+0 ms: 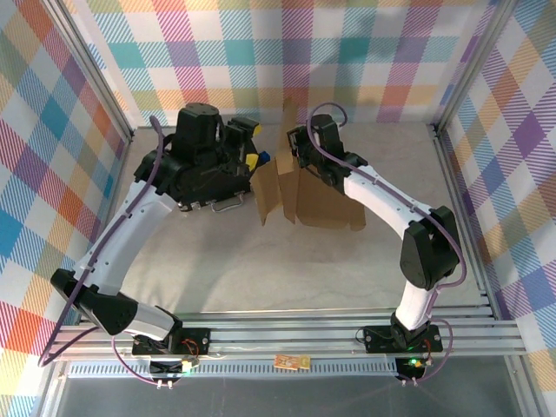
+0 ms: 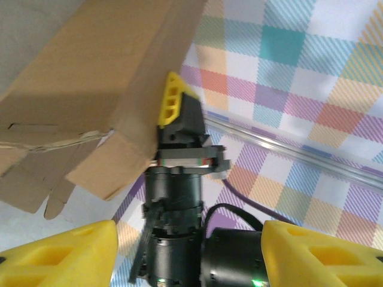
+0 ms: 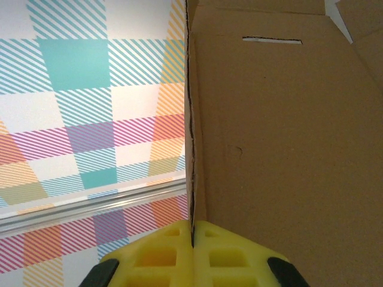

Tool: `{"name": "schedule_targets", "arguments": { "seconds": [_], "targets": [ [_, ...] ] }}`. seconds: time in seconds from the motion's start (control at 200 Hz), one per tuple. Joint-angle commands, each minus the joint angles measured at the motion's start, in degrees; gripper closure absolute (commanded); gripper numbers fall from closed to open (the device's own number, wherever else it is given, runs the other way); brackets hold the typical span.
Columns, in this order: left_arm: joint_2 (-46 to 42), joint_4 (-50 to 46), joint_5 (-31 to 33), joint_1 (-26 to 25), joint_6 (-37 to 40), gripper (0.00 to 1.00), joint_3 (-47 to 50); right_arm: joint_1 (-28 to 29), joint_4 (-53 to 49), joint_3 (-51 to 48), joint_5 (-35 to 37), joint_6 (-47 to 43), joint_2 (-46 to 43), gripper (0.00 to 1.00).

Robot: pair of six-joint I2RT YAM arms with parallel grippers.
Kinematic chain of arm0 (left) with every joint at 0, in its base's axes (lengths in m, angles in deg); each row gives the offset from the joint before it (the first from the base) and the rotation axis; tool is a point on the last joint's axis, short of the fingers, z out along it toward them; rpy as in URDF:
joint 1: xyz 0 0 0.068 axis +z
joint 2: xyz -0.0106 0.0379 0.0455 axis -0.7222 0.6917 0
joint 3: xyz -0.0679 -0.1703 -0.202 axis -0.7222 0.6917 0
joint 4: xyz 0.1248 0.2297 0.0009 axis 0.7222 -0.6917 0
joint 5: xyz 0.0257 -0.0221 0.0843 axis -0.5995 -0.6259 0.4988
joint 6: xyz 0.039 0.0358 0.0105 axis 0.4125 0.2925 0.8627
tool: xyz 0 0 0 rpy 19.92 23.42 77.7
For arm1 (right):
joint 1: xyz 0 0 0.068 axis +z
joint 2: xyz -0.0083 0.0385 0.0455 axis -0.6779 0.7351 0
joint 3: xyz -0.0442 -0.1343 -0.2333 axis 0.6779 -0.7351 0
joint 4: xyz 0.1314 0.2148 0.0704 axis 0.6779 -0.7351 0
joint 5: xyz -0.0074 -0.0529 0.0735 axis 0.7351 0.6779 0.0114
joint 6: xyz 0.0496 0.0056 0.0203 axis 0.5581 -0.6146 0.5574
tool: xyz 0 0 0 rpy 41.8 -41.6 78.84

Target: Fold the paper box

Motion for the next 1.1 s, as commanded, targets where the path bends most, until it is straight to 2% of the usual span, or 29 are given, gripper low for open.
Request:
{"name": "schedule_targets", "arguments": {
  "seconds": [0.0, 0.295, 0.385, 0.555, 0.78, 0.95, 1.095],
  "targets": [
    [0.9, 4.5, 0.2, -2.9, -6.0, 0.35, 3.2, 1.0, -1.9, 1.8, 2.1, 0.9, -1.5, 1.0],
    [4.7, 12.5, 3.8, -7.5, -15.4, 0.36, 5.5, 1.6, -1.8, 1.0, 2.5, 2.6, -2.3, 1.0],
    [5.7, 10.6, 4.2, -8.0, -16.0, 0.37, 5.3, 1.7, -1.5, 0.3, 2.6, 3.2, -3.1, 1.0],
    [3.8, 11.3, 10.3, -7.9, -16.4, 0.41, 7.8, 1.7, -1.9, -1.5, 2.7, 4.7, -5.2, 1.0],
    [6.3, 14.8, 10.6, -7.5, -16.2, 0.42, 7.7, 1.8, -2.5, -2.5, 0.6, 6.0, -7.1, 1.0],
    [7.0, 15.5, 11.6, -7.1, -15.2, 0.51, 6.9, 2.0, -3.8, -3.0, -0.8, 5.2, -8.5, 1.0],
    [7.4, 16.6, 10.9, -7.0, -15.1, 0.64, 7.2, 2.4, -5.1, -2.9, -1.7, 3.9, -8.9, 1.0]
  ]
}}
